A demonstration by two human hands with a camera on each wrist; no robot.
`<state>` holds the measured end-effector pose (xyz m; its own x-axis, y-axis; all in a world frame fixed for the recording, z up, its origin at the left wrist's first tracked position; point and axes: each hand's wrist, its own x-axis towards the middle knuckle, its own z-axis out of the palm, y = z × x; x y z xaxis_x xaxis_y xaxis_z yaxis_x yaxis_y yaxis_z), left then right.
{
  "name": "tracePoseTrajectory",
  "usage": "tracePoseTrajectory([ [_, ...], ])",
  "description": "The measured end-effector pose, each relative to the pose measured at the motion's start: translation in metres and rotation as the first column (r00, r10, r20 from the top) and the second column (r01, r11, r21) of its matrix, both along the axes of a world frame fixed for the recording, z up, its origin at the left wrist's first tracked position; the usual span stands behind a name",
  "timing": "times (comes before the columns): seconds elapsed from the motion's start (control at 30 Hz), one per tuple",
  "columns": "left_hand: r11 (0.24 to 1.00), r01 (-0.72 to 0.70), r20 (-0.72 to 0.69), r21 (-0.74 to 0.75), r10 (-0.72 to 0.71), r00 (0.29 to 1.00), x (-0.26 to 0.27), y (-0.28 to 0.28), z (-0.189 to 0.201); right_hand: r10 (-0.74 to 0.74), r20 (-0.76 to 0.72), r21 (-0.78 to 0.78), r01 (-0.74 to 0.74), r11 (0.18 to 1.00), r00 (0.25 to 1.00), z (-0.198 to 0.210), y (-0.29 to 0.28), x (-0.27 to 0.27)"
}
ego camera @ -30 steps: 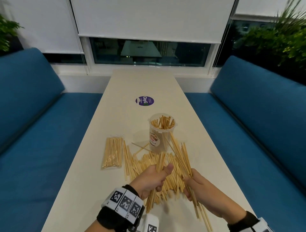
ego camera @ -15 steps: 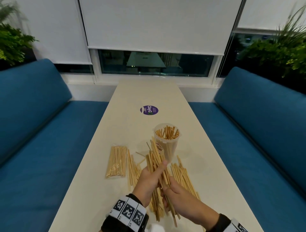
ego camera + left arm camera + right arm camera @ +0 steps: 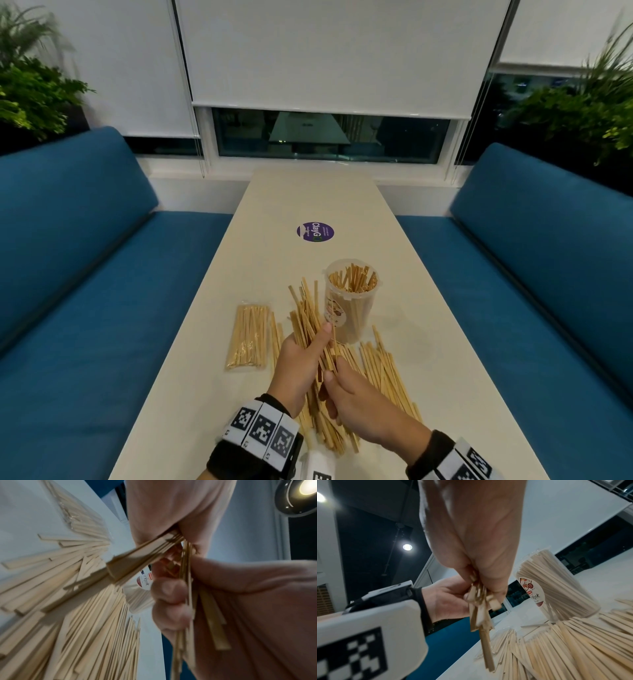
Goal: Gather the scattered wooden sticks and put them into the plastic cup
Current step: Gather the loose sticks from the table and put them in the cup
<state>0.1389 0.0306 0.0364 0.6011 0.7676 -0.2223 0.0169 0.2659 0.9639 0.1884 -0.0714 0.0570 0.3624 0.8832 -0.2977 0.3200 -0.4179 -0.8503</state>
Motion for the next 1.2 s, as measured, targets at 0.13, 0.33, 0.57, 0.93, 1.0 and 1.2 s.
tracePoseTrajectory([
  [0.13,0.999,0.034,0.060,0.004,-0.034,0.998,0.002,0.000,-0.002,0.012,-0.004,0.031,-0.012,0.999,1.000,0.004,0.000,0.001],
  [0.33,0.989,0.008,0.138,0.147,-0.029,0.990,0.000,-0.003,0.005,0.054,-0.004,0.113,-0.053,0.992,0.999,0.003,0.001,0.001],
  [0.57,0.882,-0.245,0.309,0.403,0.121,0.943,0.003,0.001,0.027,-0.263,-0.472,0.007,0.302,0.953,0.841,-0.002,0.006,0.015],
  [0.93,0.861,-0.285,0.313,0.420,0.158,0.937,0.008,-0.010,0.015,-0.291,-0.876,-0.060,0.512,0.857,0.385,-0.004,0.015,0.024],
  [1.0,0.864,-0.296,0.315,0.406,0.171,0.933,0.009,-0.010,0.010,-0.263,-0.885,-0.036,0.507,0.861,0.383,0.001,0.014,0.021],
  [1.2,0.866,-0.337,0.362,0.370,0.200,0.911,0.007,-0.013,0.019,-0.200,-0.935,-0.034,0.489,0.872,0.293,0.005,0.012,0.022],
])
